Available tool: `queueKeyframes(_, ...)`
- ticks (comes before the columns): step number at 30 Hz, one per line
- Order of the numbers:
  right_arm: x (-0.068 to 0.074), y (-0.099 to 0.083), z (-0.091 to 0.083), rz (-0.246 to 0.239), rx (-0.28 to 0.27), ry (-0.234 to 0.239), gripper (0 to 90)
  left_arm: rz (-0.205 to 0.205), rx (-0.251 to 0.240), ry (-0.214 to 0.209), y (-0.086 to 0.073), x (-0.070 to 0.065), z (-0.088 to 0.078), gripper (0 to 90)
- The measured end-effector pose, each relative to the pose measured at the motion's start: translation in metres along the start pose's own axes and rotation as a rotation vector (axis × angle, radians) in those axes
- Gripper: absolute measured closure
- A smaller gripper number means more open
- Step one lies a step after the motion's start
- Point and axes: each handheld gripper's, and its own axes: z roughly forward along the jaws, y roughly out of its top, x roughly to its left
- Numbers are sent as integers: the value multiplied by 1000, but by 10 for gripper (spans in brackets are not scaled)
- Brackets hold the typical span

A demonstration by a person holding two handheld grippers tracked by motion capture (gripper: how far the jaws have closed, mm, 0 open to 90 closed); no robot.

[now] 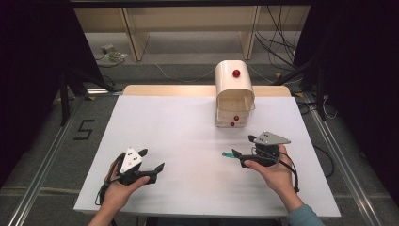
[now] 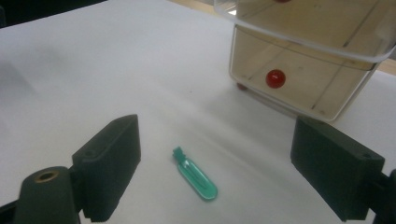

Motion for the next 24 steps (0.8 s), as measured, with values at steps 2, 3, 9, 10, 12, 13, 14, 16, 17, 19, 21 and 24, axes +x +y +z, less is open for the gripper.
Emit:
queueKeyframes(2,1,-2,-1,-1,8,6,167,0,1,-1,0,0,0,190)
queueKeyframes(3,2,-3,-1,-5,10,9,167,1,1,-2,0,0,0,189)
queueKeyframes(9,4,-7,-1,-18,28,26,168,0,2,-6,-1,0,0,190)
queueKeyframes(10,5,-7,-1,-21,27,31,168,1,2,-6,-1,0,-1,190)
queueKeyframes(12,5,-8,-1,-25,21,36,171,-2,-2,-5,-1,0,-1,190)
queueKeyframes(13,6,-8,-1,-23,28,37,170,2,-1,-5,-1,0,-1,190)
queueKeyframes(14,6,-9,-1,-22,31,35,170,2,-1,-6,-1,0,-1,189)
queueKeyframes(16,5,-10,-1,-19,33,32,172,3,2,-9,-1,0,-1,190)
queueKeyframes(17,5,-9,-1,-19,30,34,172,4,2,-9,0,0,-1,190)
queueKeyframes(19,4,-9,-3,-12,29,31,174,4,2,-9,0,0,0,189)
queueKeyframes(21,4,-9,-3,-12,25,30,174,6,2,-9,0,0,0,190)
queueKeyframes(24,3,-9,-3,-10,22,34,174,1,-1,-8,0,0,0,189)
